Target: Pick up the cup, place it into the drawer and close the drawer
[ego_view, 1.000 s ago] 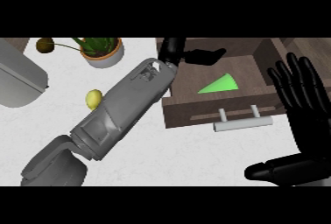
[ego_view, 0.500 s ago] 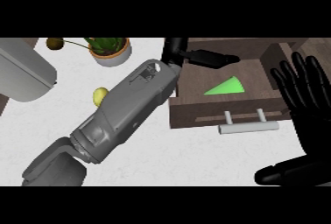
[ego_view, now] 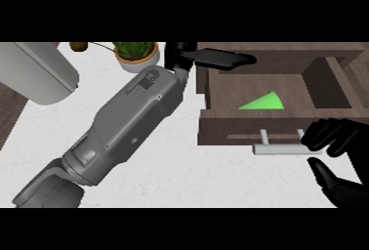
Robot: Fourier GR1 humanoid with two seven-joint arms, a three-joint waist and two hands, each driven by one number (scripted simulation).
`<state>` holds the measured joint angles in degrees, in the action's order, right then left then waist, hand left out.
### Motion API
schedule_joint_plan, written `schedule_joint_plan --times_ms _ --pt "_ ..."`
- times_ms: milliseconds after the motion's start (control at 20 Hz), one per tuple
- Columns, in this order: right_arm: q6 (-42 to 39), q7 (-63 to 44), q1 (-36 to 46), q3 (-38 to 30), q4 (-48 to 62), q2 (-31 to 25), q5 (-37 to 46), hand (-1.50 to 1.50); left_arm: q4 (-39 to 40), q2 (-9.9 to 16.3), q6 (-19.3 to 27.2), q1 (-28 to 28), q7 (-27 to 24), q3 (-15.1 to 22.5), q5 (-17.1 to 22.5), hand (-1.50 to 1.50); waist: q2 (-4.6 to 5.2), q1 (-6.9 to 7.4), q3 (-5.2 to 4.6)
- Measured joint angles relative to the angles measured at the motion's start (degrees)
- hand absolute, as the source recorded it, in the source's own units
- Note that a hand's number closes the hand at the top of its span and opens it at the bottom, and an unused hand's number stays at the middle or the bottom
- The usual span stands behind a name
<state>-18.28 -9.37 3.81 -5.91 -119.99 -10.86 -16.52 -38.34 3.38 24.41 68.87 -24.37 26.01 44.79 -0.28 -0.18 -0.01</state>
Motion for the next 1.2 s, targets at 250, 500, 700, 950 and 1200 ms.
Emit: schedule_joint_plan --times_ms 250,500,700,950,1200 --pt "-2.61 0.60 -0.99 0.10 -0.36 -3.12 4.06 1.50 -9.18 5.30 0.76 -7.37 1.96 -1.54 0.63 -1.50 -0.27 1.34 -0.01" --pt "-4.24 1.12 -2.93 1.32 -0.26 -4.94 9.45 1.50 -20.71 11.58 0.08 -18.33 4.10 -1.91 1.12 -1.50 -0.34 1.95 -0.01" --pt "-3.95 1.27 -2.81 2.35 1.54 -4.78 13.26 1.50 -29.75 16.15 -0.77 -27.35 5.34 -3.00 1.25 -1.50 -0.18 1.76 0.00" --pt "-2.61 4.90 -1.06 6.32 6.40 -4.37 23.21 1.50 -37.85 21.16 -4.10 -36.68 6.28 -5.45 2.41 -1.50 0.06 1.70 0.01" --pt "-1.77 10.46 0.35 11.62 10.03 -8.00 36.57 1.50 -42.36 24.30 -7.51 -43.52 5.79 -7.14 3.45 -1.50 0.14 2.06 0.01"
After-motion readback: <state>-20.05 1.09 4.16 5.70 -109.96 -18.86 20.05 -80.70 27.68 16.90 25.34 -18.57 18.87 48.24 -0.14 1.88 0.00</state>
